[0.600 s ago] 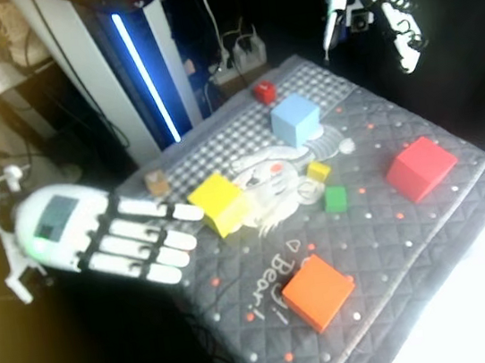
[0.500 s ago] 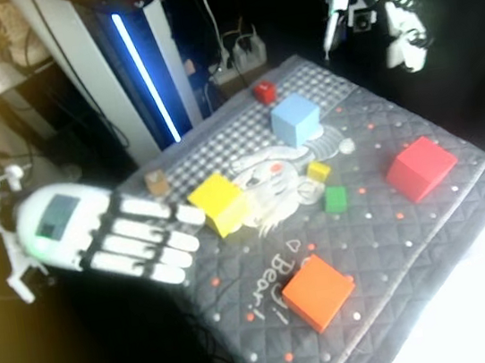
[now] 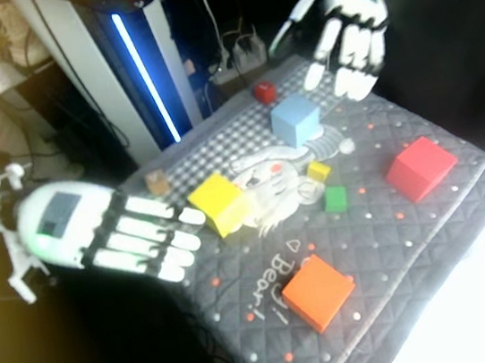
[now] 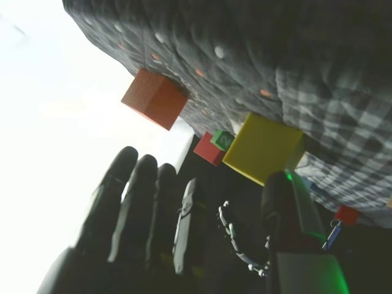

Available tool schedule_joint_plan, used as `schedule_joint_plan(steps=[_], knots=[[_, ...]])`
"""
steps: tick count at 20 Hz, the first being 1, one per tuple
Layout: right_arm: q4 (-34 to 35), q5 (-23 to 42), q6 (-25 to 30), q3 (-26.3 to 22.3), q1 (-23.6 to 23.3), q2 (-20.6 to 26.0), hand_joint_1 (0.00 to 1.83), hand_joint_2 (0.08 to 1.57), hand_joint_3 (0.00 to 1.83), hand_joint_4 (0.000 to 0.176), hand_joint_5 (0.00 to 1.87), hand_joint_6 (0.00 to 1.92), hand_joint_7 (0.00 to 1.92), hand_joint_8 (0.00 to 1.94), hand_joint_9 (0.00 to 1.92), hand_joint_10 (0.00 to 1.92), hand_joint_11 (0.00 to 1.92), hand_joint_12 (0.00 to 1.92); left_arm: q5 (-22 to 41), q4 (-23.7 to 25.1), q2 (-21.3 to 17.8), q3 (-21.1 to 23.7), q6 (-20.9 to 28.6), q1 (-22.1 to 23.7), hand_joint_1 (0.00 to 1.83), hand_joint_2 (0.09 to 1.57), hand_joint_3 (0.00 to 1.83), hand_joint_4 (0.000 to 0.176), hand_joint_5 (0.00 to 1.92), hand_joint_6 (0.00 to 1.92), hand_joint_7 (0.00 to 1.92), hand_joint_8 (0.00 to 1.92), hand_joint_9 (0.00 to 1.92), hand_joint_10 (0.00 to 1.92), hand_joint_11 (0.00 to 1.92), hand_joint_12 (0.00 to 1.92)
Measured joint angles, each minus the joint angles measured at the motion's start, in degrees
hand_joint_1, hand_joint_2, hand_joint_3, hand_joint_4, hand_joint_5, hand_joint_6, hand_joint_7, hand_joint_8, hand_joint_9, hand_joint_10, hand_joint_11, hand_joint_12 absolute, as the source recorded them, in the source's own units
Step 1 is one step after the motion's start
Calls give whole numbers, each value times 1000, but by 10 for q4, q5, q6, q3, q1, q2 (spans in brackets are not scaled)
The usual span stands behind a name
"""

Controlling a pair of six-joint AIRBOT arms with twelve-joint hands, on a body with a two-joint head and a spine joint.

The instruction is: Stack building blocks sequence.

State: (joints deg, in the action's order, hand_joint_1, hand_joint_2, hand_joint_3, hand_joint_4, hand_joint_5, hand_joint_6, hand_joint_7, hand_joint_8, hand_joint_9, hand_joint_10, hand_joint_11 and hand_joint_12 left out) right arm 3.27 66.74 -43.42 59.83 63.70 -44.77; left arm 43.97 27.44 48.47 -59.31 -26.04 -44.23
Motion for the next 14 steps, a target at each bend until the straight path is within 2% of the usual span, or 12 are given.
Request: schedule_joint_plan(steps=[2,4,5,6,7,8,9,10,11,12,13,14], knots=[[0,0,0,0,0,0,1096,1046,0,96,287,0,327,0,344,0,198,432,-35,33,17,-8,7,12,639,791,0,176,380,2,265,3,256,4,0,816],[0,0,0,0,0,0,1098,1050,0,102,276,2,316,3,330,2,211,356,-70,54,33,-19,7,19,691,799,1,175,394,2,276,1,270,4,0,818],[0,1,0,0,0,0,1097,1050,0,107,271,1,320,5,332,4,215,343,-86,58,39,-22,7,21,717,794,0,176,413,2,285,1,287,6,0,889],[0,2,0,0,0,0,1100,1051,0,114,270,1,317,4,323,0,200,331,-101,64,42,-23,7,23,731,792,0,169,435,2,317,4,310,9,0,1079],[0,2,0,0,0,0,1092,1053,1,120,267,0,318,3,326,1,204,325,-114,77,45,-25,7,26,714,792,0,175,419,4,320,1,319,8,0,1188],[0,2,0,1,0,0,1091,1057,2,113,274,3,326,5,333,4,210,320,-127,86,53,-28,7,27,724,794,0,176,417,3,331,2,337,11,0,1278],[0,3,0,1,0,0,1095,1058,2,103,278,4,321,2,328,1,205,314,-136,90,56,-28,8,28,729,802,3,176,413,1,333,3,345,13,0,1296],[0,3,0,1,0,0,1100,1061,3,115,278,3,320,2,323,0,193,307,-144,99,59,-28,8,30,757,810,3,176,426,2,351,4,374,19,0,1317],[0,3,0,1,0,0,1088,1064,4,115,277,2,320,1,322,0,189,300,-148,102,61,-28,8,31,770,819,2,176,431,2,359,3,405,25,0,1371],[0,3,0,1,0,0,1089,1065,4,121,274,1,321,1,322,0,190,297,-150,101,63,-30,8,32,881,851,4,149,507,8,465,18,516,64,42,1500],[0,3,0,1,0,0,1096,1064,2,107,283,4,333,5,341,7,228,301,-151,99,64,-31,8,32,1266,1101,8,0,797,37,815,946,612,721,313,1631],[0,3,0,1,0,0,1096,1064,2,107,283,4,333,5,341,7,228,301,-151,98,64,-34,8,32,1266,1101,8,0,797,37,815,946,612,721,313,1631]])
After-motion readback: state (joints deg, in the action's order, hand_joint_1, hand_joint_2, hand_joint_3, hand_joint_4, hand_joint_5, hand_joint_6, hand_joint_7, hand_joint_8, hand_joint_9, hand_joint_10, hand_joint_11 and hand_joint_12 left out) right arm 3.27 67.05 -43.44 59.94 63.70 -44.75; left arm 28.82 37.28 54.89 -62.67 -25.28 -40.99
